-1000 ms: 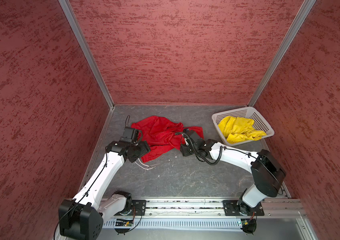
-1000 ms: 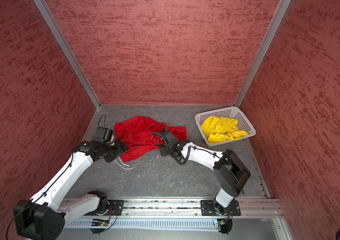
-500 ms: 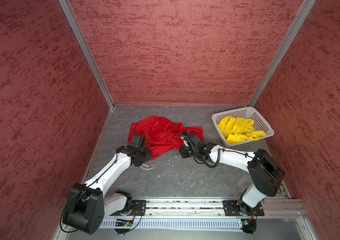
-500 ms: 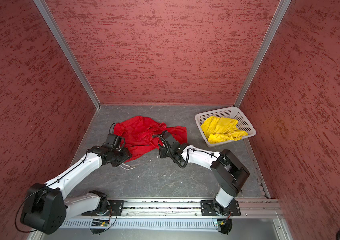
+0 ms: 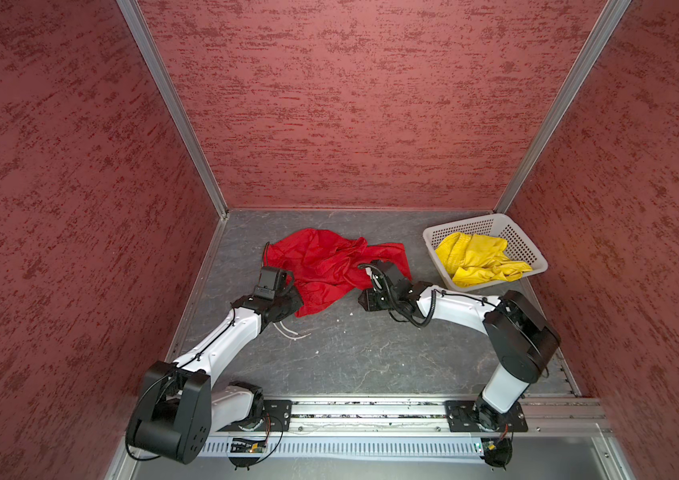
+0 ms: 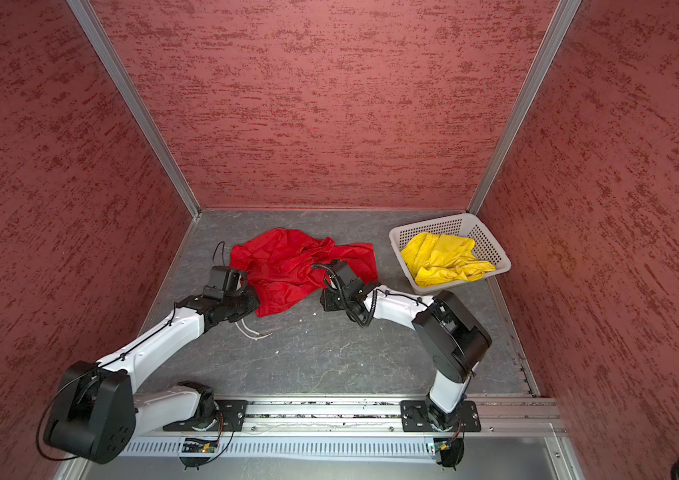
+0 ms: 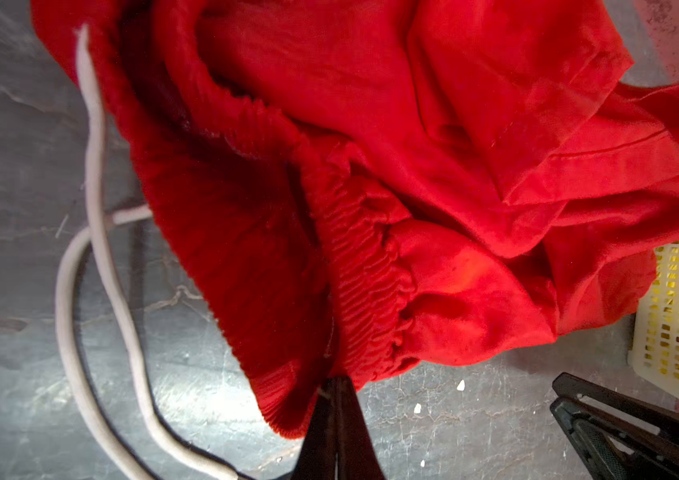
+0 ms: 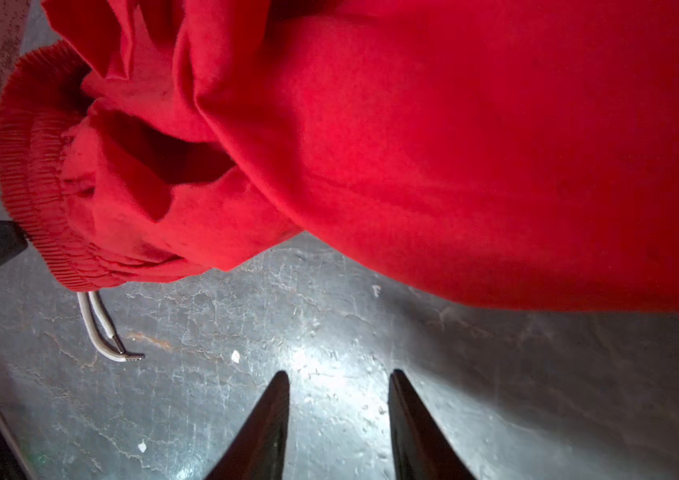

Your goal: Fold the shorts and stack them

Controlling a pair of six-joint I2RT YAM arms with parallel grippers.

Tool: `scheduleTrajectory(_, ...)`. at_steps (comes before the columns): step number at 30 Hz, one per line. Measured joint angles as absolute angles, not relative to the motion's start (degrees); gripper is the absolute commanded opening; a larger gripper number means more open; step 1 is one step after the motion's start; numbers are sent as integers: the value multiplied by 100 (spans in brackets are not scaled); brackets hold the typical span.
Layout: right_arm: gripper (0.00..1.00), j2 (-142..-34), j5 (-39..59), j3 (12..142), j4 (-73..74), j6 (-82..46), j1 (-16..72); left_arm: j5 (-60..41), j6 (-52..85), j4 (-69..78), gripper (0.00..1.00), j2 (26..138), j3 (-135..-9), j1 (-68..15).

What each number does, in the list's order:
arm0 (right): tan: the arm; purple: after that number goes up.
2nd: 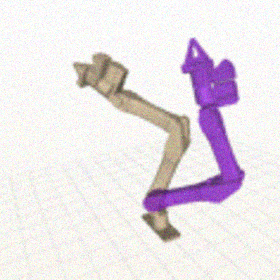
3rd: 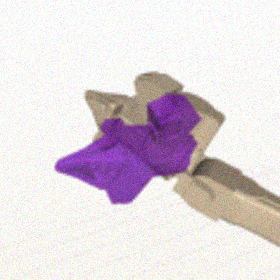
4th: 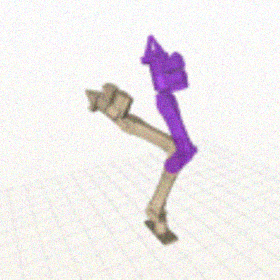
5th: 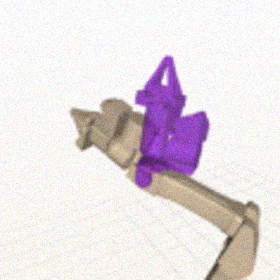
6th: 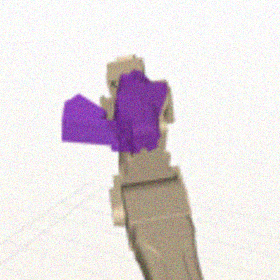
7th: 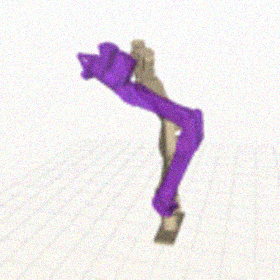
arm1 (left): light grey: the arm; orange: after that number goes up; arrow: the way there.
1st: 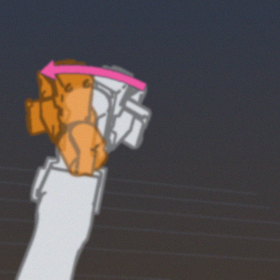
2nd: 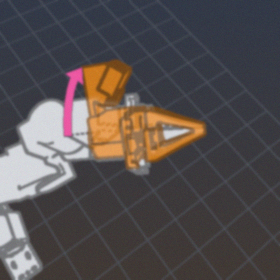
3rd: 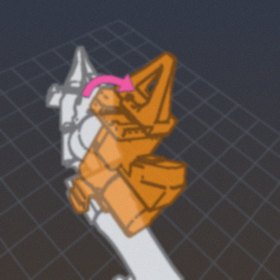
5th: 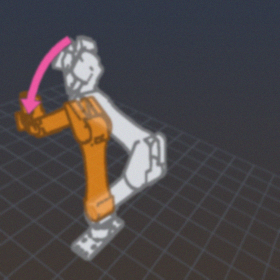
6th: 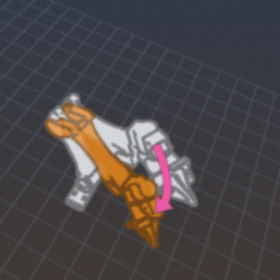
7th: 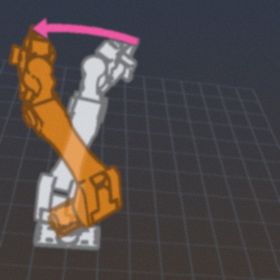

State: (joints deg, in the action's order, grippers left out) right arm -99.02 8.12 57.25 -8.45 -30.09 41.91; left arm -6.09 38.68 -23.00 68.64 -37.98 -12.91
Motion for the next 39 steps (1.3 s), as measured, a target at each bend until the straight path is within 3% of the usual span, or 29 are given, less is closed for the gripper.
scheduleTrajectory(8,69,-9968,578,5588,-823,-3030,4300,-663,3758,-2821,0,6069,-4532,-991)
scheduleTrajectory(10,71,-10062,473,5607,-816,-3063,4248,-740,3712,-2950,34,5881,-4609,-974)
scheduleTrajectory(12,72,-10160,419,5642,-786,-3105,4139,-856,3712,-3065,55,5806,-4556,-974)
scheduleTrajectory(15,73,-10285,344,5693,-676,-3153,3859,-1057,3771,-3103,73,5811,-4167,-967)
scheduleTrajectory(21,74,-10753,117,6191,-513,-3105,3334,-1470,4134,-2993,91,5999,-3155,-1031)
scheduleTrajectory(28,76,-11109,34,6945,-489,-2941,3059,-1444,4401,-2296,92,6418,-3074,-1551)
scheduleTrajectory(34,76,-11150,32,7172,-491,-2869,3000,-1382,4512,-1643,84,7074,-3020,-1612)
scheduleTrajectory(37,76,-11218,36,7185,-497,-2862,2961,-1365,4532,-1402,74,7360,-2989,-1621)
scheduleTrajectory(39,73,-11281,38,7199,-506,-2856,2877,-1345,4550,-1229,56,7509,-3013,-1621)
